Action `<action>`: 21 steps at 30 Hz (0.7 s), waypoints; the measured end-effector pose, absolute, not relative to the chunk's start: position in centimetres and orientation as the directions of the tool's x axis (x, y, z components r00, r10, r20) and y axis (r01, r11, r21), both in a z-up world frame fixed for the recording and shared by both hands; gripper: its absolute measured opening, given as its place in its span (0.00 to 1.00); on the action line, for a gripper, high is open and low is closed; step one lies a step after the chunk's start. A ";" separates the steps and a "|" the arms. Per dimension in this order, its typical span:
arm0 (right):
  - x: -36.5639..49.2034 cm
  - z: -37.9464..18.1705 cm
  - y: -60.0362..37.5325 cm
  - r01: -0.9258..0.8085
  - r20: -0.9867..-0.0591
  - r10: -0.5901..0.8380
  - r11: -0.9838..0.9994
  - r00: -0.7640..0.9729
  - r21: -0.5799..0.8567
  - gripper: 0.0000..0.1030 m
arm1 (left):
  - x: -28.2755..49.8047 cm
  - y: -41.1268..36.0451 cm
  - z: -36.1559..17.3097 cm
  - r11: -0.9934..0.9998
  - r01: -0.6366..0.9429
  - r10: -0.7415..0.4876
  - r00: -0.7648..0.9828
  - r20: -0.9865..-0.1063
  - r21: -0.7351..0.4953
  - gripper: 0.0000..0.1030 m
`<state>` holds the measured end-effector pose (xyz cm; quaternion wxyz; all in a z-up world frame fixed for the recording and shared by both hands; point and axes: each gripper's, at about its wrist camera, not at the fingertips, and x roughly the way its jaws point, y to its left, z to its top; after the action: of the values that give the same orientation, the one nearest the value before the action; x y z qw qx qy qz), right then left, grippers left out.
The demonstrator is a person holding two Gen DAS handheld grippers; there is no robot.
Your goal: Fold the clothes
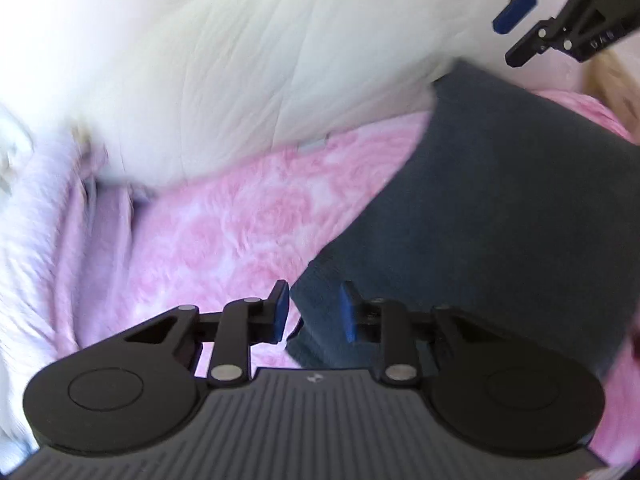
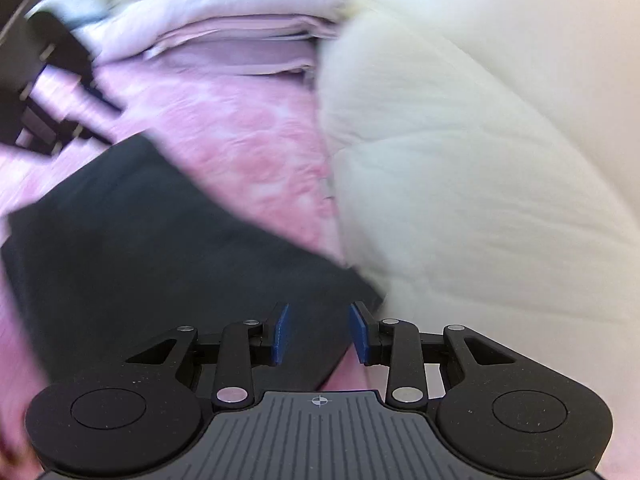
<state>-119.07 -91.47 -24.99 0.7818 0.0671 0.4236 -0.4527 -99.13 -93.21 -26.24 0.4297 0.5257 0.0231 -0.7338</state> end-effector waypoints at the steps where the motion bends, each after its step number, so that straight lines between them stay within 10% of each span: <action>1: -119.1 -25.8 -93.1 0.773 -0.731 -0.643 0.576 0.228 -0.266 0.33 | -99.4 -93.7 -27.0 -0.633 0.646 -0.606 -0.070 -0.793 0.427 0.16; 9: -120.1 -30.6 -97.9 0.775 -0.839 -0.490 0.616 0.236 -0.141 0.33 | -99.7 -91.8 -28.6 -0.651 0.571 -0.638 -0.054 -0.768 0.500 0.00; 13: -121.5 -27.6 -95.2 0.795 -0.803 -0.536 0.591 0.260 -0.137 0.33 | -97.8 -90.0 -26.1 -0.611 0.653 -0.651 -0.092 -0.754 0.447 0.25; 21: -119.7 -29.2 -89.7 0.780 -0.820 -0.472 0.624 0.325 -0.050 0.37 | -96.3 -87.4 -29.3 -0.669 0.676 -0.517 -0.126 -0.847 0.308 0.24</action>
<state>-119.73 -89.65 -29.21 0.7936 0.1807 0.4267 -0.3944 -96.25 -87.44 -29.26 0.3997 0.5268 0.0758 -0.7463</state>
